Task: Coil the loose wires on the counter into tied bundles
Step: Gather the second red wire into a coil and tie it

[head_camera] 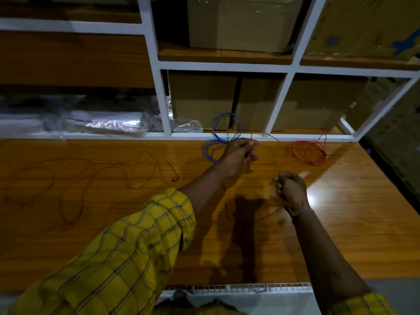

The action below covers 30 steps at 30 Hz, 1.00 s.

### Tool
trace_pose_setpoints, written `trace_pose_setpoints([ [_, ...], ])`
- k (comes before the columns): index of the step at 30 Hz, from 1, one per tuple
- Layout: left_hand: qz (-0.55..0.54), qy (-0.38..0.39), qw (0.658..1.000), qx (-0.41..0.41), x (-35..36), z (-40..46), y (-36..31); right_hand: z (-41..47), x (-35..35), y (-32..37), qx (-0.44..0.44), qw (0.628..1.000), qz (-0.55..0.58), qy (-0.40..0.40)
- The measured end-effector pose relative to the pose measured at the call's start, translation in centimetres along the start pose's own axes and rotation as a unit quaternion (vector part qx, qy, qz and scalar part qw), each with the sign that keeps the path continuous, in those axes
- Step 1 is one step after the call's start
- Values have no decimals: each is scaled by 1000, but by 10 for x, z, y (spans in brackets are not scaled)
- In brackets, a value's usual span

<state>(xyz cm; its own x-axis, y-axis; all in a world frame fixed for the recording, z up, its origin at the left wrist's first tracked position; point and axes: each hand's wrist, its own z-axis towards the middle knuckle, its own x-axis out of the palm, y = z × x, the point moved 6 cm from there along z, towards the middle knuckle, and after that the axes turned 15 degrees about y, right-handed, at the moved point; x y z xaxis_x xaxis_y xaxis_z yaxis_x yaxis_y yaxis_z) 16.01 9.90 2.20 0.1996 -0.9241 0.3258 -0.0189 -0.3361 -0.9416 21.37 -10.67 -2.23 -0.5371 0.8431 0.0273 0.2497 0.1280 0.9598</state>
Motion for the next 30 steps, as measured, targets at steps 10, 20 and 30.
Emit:
trace_pose_setpoints([
  [10, 16, 42, 999, -19, -52, -37, -46, -26, 50, 28, -88, 892, -442, -24],
  [20, 341, 171, 923, -55, -91, -87, -70, -81, 160, 75, -92, 829, -522, 178],
  [30, 388, 307, 850, -180, -101, -168, -87, -119, 214, 117, -169, 878, -431, 124],
])
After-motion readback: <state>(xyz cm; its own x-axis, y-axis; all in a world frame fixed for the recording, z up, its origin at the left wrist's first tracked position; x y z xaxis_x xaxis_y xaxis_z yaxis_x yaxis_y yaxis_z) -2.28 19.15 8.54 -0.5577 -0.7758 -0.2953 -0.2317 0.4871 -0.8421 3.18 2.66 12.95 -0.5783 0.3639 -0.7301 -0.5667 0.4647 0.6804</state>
